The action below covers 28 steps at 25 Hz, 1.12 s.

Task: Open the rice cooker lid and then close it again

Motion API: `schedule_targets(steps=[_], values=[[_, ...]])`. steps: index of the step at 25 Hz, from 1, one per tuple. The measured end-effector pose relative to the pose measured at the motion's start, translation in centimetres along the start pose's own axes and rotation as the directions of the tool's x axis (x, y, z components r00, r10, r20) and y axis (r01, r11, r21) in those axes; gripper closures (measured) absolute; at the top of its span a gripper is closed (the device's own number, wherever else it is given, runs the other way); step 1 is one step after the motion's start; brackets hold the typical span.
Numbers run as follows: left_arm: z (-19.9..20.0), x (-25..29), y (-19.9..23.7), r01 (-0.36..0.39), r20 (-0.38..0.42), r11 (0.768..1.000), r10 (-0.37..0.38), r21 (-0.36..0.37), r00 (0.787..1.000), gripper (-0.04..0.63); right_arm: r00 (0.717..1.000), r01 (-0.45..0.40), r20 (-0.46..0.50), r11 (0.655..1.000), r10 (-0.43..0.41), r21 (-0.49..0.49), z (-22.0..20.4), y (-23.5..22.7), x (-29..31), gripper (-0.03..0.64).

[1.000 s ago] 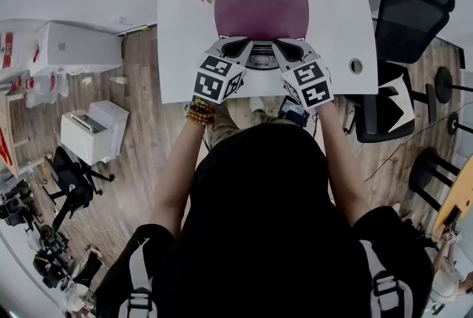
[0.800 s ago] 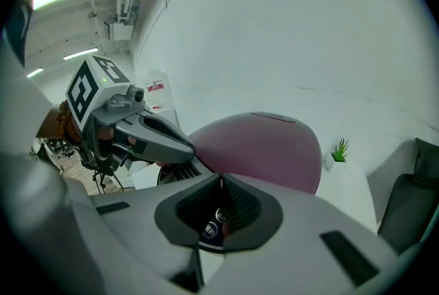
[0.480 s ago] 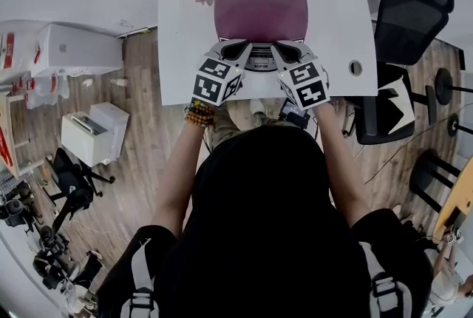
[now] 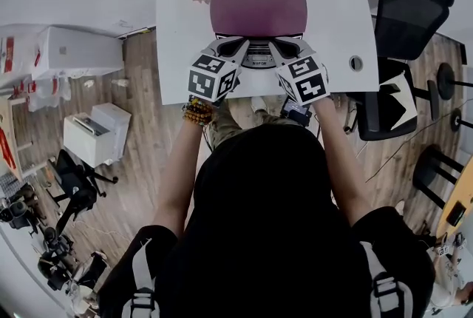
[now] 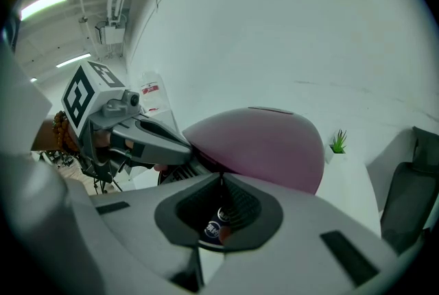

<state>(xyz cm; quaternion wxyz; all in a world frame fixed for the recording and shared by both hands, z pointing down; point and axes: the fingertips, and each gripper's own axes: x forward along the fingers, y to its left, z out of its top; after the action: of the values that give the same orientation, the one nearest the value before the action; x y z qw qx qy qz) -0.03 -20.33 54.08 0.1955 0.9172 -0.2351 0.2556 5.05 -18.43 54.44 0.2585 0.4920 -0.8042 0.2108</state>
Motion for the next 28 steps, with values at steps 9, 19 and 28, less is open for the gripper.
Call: schedule_targets(steps=[9, 19, 28], values=[[0.12, 0.13, 0.18, 0.003, -0.002, 1.0, -0.003, -0.016, 1.0, 0.571, 0.999, 0.003, -0.032, 1.0, -0.003, -0.008, 0.1, -0.13, 0.18, 0.588], [-0.03, 0.13, 0.21, -0.001, 0.008, 1.0, 0.002, -0.027, 1.0, 0.572, 0.999, -0.004, -0.035, 1.0, 0.004, 0.004, -0.04, -0.1, 0.22, 0.588], [-0.03, 0.05, 0.23, -0.007, 0.017, 0.999, 0.007, -0.039, 1.0, 0.571, 0.999, 0.0, -0.039, 1.0, 0.001, 0.008, -0.02, -0.09, 0.2, 0.588]])
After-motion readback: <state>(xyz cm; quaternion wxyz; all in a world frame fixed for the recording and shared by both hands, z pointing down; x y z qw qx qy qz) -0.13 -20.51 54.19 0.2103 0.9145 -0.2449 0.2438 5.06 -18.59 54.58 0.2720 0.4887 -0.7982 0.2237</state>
